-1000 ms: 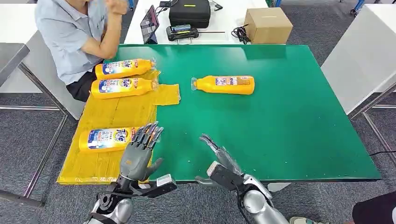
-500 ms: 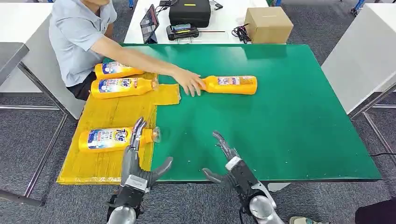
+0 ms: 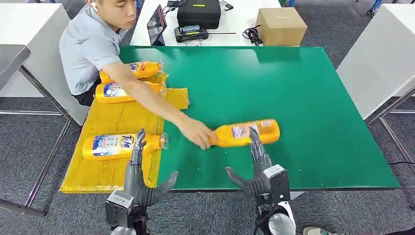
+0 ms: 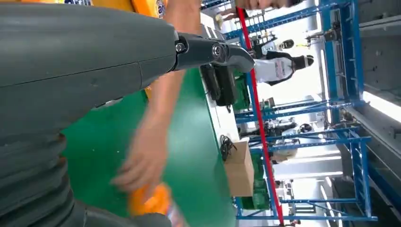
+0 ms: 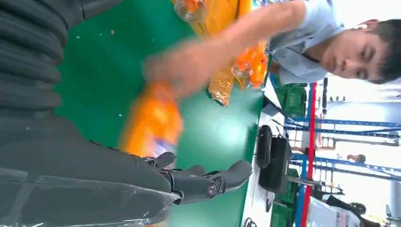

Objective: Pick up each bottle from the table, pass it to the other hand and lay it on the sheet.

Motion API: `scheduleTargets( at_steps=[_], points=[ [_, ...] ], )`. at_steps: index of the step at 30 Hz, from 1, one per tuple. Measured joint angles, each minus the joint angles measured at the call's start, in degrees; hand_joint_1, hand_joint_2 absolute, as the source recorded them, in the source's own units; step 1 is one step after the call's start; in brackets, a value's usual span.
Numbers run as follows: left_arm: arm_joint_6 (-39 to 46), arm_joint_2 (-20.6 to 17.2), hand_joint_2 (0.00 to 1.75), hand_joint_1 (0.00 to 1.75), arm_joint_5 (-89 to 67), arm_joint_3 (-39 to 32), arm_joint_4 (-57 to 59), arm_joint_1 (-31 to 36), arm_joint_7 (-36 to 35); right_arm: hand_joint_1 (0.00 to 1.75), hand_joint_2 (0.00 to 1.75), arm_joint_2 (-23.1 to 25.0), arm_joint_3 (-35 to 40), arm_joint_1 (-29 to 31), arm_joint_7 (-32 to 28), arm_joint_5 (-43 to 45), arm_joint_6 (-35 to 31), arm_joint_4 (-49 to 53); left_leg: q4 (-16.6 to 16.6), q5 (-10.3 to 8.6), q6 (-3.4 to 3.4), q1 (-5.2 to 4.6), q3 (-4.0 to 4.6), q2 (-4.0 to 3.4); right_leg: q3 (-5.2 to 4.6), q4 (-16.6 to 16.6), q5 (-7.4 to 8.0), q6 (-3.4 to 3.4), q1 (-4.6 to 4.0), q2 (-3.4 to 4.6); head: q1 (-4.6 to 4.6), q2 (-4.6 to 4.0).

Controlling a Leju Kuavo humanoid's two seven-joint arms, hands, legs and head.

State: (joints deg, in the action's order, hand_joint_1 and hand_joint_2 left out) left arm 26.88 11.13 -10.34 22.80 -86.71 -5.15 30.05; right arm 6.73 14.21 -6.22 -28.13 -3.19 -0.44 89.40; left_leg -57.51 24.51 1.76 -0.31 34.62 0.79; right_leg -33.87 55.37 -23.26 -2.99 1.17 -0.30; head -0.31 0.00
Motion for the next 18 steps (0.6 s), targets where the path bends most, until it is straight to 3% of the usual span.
scheduleTargets(
  at_steps=[5, 8, 11, 14, 18],
  points=[
    [-0.1, 0.0, 1.75, 0.0, 0.5, 0.0, -0.2, -0.2, 0.0, 0.0, 1.75, 0.4, -0.4, -0.2, 0.0, -0.6, -0.7, 0.6, 0.0, 0.0, 0.0, 0.0, 0.0, 0.0, 0.0, 0.0, 0.0, 0.0, 0.0, 0.0, 0.02, 0.0],
    [-1.2, 0.0, 1.75, 0.0, 3.0, 0.1, -0.2, -0.2, 0.0, 0.0, 1.75, 0.7, -0.2, -0.3, -0.6, -4.6, -5.3, 1.1, 0.0, 0.0, 0.0, 0.01, 0.0, 0.0, -0.01, 0.0, 0.0, 0.0, -0.01, 0.0, 0.0, 0.0],
    [-2.3, 0.0, 1.75, 0.0, 5.9, 0.4, -0.2, 0.0, 1.5, 0.0, 1.75, 0.6, 0.6, -0.7, -5.8, -11.6, -12.3, 2.8, 0.0, 0.0, 0.0, 0.01, 0.0, 0.0, -0.01, 0.0, 0.0, 0.0, -0.01, 0.0, 0.0, 0.0],
    [-2.6, 0.3, 1.75, 0.0, 8.4, 0.6, -0.7, 0.4, 2.1, 0.0, 1.75, 0.4, 1.2, -1.0, -5.9, -17.0, -18.4, 4.9, 0.0, 0.0, 0.0, 0.0, -0.01, 0.0, -0.01, 0.0, 0.0, 0.0, 0.0, 0.0, 0.0, 0.0],
    [-4.1, 0.3, 1.75, 0.0, 9.0, 1.8, -1.0, 0.8, 2.0, 0.0, 1.75, -1.0, 1.8, -1.2, -3.8, -21.4, -19.3, 5.4, 0.0, 0.0, 0.0, -0.01, 0.0, 0.0, 0.0, 0.0, 0.0, 0.0, 0.01, 0.0, 0.02, 0.0]
  ],
)
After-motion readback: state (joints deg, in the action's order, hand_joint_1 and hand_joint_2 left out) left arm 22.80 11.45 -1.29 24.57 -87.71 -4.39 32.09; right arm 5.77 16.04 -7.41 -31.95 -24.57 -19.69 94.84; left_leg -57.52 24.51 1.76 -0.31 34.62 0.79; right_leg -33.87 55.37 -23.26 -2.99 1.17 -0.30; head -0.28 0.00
